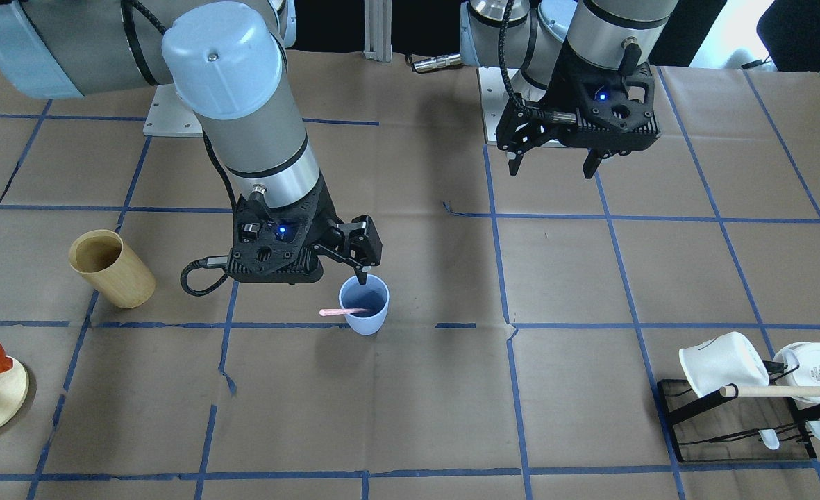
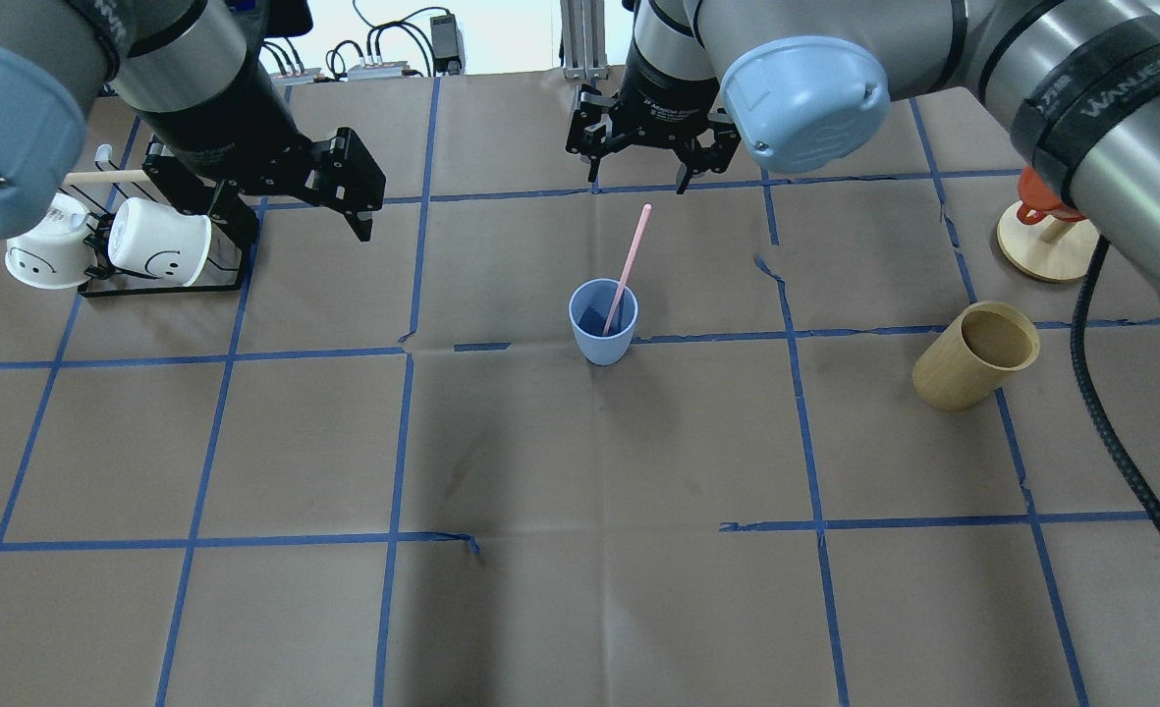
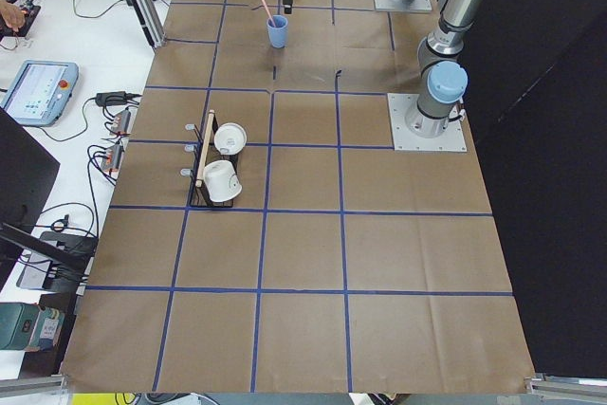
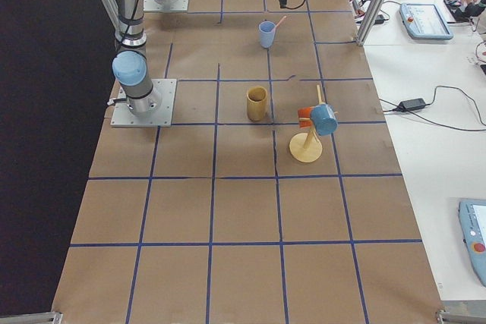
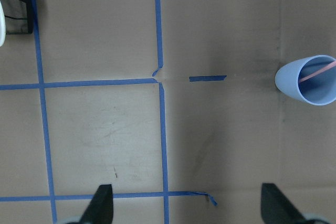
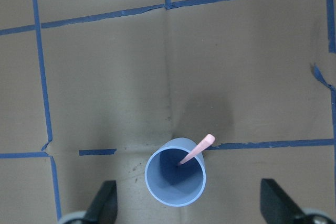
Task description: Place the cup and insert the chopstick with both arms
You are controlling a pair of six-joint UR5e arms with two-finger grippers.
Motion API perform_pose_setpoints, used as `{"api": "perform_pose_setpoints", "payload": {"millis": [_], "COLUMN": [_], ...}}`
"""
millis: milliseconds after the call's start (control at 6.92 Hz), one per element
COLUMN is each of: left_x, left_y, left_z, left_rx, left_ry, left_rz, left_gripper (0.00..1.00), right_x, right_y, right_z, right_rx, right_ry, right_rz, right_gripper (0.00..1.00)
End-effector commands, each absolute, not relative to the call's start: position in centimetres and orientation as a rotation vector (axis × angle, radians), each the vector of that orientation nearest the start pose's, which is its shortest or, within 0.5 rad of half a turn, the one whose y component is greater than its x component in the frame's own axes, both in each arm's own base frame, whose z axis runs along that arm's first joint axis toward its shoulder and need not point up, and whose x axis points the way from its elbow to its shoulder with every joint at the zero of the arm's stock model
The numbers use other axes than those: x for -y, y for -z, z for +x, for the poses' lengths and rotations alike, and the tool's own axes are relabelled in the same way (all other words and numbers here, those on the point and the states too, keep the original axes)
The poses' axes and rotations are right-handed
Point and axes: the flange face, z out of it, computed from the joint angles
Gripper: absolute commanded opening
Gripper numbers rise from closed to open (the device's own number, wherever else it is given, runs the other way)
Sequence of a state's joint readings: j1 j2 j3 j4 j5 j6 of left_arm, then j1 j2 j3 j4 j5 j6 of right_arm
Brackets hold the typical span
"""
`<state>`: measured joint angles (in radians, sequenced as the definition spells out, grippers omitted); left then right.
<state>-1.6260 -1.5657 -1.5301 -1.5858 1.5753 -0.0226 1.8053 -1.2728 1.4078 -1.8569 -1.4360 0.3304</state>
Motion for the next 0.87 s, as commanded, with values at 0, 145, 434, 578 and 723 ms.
{"api": "perform_pose_setpoints", "payload": {"millis": [0, 145, 434, 578, 723], "left_x": [47.9, 47.4, 47.0, 47.0, 46.9], "left_y": [-50.7, -50.9, -51.0, -50.9, -51.0], "left_z": [-16.0, -15.9, -16.0, -16.0, -16.0], "left_rx": [-3.138, -3.135, -3.137, -3.137, -3.138], "left_ry": [-0.016, -0.057, -0.062, -0.06, -0.055], "left_rz": [0.051, 0.024, 0.007, 0.005, 0.005], "left_gripper": [1.0, 1.0, 1.0, 1.0, 1.0], "right_x": [56.6, 55.0, 49.9, 49.0, 48.7], "right_y": [-45.6, -46.8, -47.7, -47.5, -46.7], "right_z": [24.5, 21.1, 15.2, 14.8, 14.4], "right_rx": [-3.054, -3.067, -3.082, -3.118, -3.173], "right_ry": [0.232, 0.254, 0.189, 0.169, 0.069], "right_rz": [0.089, 0.078, 0.14, 0.136, 0.135], "right_gripper": [0.99, 0.99, 0.99, 1.0, 1.0]}}
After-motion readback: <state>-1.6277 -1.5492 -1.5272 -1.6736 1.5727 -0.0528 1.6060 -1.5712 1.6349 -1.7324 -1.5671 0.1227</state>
